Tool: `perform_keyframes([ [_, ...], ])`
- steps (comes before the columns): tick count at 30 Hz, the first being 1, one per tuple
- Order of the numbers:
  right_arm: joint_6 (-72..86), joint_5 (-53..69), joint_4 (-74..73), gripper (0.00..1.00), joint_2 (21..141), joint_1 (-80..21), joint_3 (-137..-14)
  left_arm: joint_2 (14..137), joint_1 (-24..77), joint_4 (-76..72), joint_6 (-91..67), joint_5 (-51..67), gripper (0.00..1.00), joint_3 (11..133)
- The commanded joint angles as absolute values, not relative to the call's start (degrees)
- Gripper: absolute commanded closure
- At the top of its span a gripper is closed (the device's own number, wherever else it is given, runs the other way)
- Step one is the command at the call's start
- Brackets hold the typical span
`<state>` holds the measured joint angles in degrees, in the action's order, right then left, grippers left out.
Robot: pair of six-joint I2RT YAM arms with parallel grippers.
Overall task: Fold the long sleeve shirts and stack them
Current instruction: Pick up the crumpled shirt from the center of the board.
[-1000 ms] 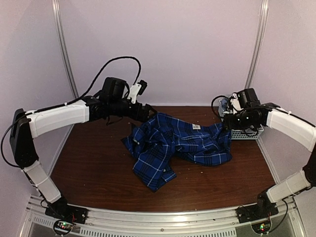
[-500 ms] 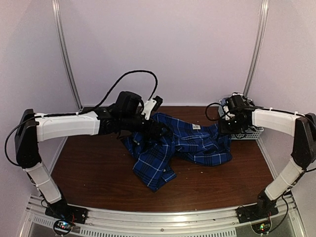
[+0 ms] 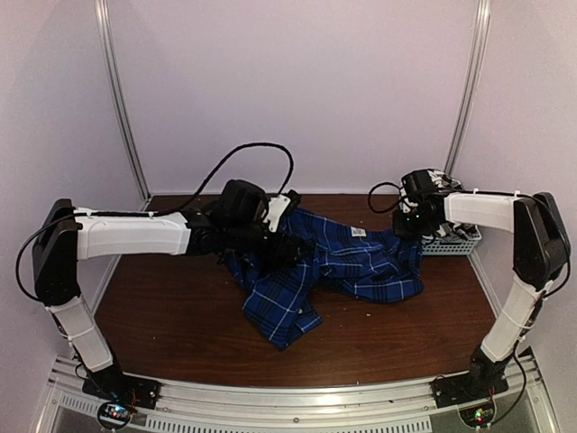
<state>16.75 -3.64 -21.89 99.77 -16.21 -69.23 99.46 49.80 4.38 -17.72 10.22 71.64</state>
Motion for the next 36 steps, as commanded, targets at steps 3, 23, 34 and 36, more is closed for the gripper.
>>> perform_keyframes([
  [3, 16.26, -5.97, -22.02, 1.00, 94.03, -14.45, -72.77, 103.39, 51.96, 7.59, -15.25, 7.87, 0.13, 74.75],
  [23, 12.89, 2.91, -33.06, 1.00, 75.26, -5.03, -78.56, 109.39, 54.01, 6.08, -9.50, 8.39, 0.13, 85.56],
  [34, 12.49, 5.42, -34.05, 1.00, 75.75, -3.77, -81.36, 117.01, 54.05, 8.43, -8.04, 3.22, 0.13, 89.12],
  [36, 12.44, 5.54, -34.10, 1.00, 75.77, -3.70, -81.18, 117.07, 53.97, 8.54, -8.54, 0.98, 0.14, 88.55],
])
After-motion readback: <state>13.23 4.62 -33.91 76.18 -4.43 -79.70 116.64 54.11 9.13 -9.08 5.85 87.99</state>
